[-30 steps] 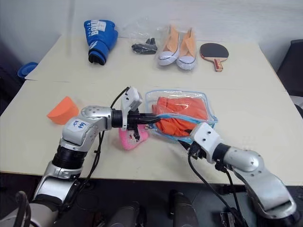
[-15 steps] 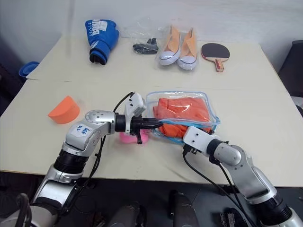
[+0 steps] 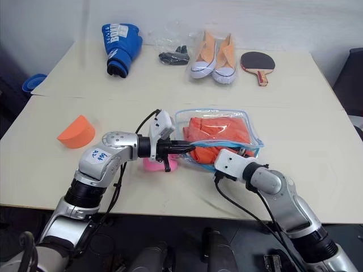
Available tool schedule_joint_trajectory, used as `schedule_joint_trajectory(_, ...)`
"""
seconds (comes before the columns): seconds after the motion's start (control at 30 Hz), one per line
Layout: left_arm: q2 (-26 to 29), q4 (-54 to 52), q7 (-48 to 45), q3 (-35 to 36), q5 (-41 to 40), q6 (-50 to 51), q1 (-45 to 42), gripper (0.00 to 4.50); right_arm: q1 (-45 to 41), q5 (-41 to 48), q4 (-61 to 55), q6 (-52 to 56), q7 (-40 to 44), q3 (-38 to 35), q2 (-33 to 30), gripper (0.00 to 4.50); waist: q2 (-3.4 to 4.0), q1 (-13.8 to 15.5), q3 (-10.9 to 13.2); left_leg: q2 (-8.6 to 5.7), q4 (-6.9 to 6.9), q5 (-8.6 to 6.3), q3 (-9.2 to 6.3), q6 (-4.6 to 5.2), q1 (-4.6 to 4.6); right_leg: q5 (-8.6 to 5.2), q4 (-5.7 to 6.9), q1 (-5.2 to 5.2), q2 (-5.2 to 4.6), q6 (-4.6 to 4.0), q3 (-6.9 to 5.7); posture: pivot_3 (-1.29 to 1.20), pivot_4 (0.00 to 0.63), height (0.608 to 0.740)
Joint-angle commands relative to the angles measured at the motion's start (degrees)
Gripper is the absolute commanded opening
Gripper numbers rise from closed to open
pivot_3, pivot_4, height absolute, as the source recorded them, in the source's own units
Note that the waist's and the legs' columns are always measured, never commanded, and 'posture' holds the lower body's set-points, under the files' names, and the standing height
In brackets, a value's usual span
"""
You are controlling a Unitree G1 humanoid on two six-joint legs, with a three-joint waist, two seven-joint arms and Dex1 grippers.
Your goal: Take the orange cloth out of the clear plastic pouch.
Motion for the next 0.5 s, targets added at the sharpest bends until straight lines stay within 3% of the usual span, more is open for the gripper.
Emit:
schedule_joint_trajectory(0.03,-0.3,-1.2,0.0,0.6,-0.8,-1.2,-1.8,0.0,-0.6,-0.8,0.2,-0.2,0.4,-0.1,1.3,3.48,0.0,0.0,0.0,0.0,0.0,0.0,0.0,0.0,0.0,0.0,0.0,0.0,0.0,0.0,0.0,0.0,0.15,0.74)
schedule_joint_trajectory(0.3,-0.7,-0.4,-0.2,0.6,-0.8,-1.7,-2.9,0.0,-2.1,-4.5,2.8,-1.1,2.7,2.2,0.7,3.48,0.0,0.0,0.0,-0.01,0.0,0.0,-0.01,0.0,0.0,0.0,0.0,0.0,0.0,0.0,-0.01,0.0,0.15,0.74)
schedule_joint_trajectory(0.5,-0.9,-0.3,-0.1,0.4,-0.7,-2.0,-3.1,0.0,-4.0,-12.2,7.5,1.5,1.2,4.2,0.3,3.48,0.0,0.0,0.0,0.0,0.0,0.01,-0.01,-0.01,0.04,0.0,0.01,0.04,-0.01,0.0,0.0,0.0,0.15,0.74)
